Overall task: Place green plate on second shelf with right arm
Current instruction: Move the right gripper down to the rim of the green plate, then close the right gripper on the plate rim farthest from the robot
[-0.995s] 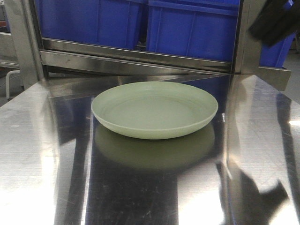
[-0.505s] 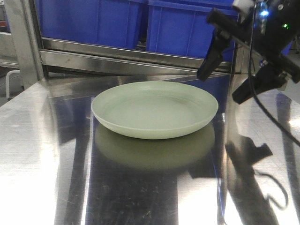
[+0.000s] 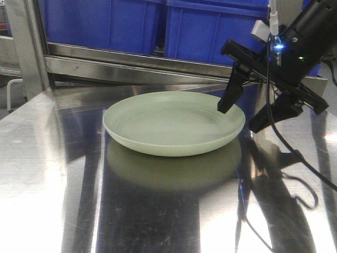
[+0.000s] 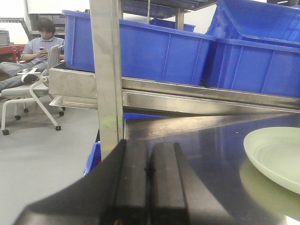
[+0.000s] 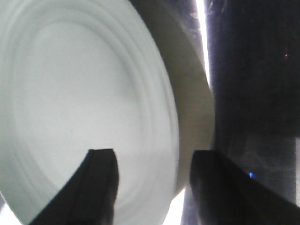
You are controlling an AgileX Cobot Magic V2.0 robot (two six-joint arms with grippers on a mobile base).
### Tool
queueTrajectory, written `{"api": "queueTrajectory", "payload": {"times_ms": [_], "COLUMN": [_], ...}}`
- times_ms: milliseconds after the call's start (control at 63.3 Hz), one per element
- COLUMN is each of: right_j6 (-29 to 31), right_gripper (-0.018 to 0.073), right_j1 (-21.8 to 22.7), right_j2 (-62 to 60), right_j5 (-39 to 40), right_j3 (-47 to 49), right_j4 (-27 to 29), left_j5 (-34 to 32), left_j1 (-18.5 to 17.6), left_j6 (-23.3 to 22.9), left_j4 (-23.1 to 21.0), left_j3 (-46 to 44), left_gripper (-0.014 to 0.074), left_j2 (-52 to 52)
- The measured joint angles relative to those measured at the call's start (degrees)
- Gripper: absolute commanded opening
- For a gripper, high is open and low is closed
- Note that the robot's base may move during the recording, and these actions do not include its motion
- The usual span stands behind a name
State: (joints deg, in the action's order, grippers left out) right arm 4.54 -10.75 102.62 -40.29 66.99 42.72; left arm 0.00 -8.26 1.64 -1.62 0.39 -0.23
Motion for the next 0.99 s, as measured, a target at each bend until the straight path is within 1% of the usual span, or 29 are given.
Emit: {"api": "queueTrajectory", "payload": {"times_ms": [142, 347, 395, 474, 521, 584, 647, 853, 995], "right_j6": [0.0, 0.0, 0.0, 0.0, 0.0, 0.0, 0.0, 0.0, 2.13], "right_gripper": [0.0307, 0.0299, 0.0281, 0.0209, 0.0127, 0.0043, 0.006, 0.0056, 0.0056], "right_j1": [0.0, 0.0, 0.0, 0.0, 0.0, 0.0, 0.0, 0.0, 0.0], "right_j2": [0.87, 2.11, 2.39, 2.51, 2.63, 2.71, 2.71, 1.86, -3.99], "right_j5": [0.39, 0.44, 0.44, 0.44, 0.44, 0.44, 0.44, 0.09, 0.6], "right_j3": [0.0, 0.0, 0.0, 0.0, 0.0, 0.0, 0.0, 0.0, 0.0], "right_j4": [1.65, 2.1, 2.22, 2.22, 2.22, 2.22, 2.22, 1.74, 0.49], "left_j5": [0.0, 0.0, 0.0, 0.0, 0.0, 0.0, 0.0, 0.0, 0.0], "left_j1": [0.0, 0.0, 0.0, 0.0, 0.0, 0.0, 0.0, 0.0, 0.0], "left_j6": [0.0, 0.0, 0.0, 0.0, 0.0, 0.0, 0.0, 0.0, 0.0], "left_j4": [0.0, 0.0, 0.0, 0.0, 0.0, 0.0, 0.0, 0.0, 0.0], "left_j3": [0.0, 0.0, 0.0, 0.0, 0.0, 0.0, 0.0, 0.0, 0.0], "left_gripper": [0.013, 0.013, 0.013, 0.013, 0.013, 0.013, 0.013, 0.013, 0.013], "left_j2": [0.0, 0.0, 0.0, 0.0, 0.0, 0.0, 0.0, 0.0, 0.0]}}
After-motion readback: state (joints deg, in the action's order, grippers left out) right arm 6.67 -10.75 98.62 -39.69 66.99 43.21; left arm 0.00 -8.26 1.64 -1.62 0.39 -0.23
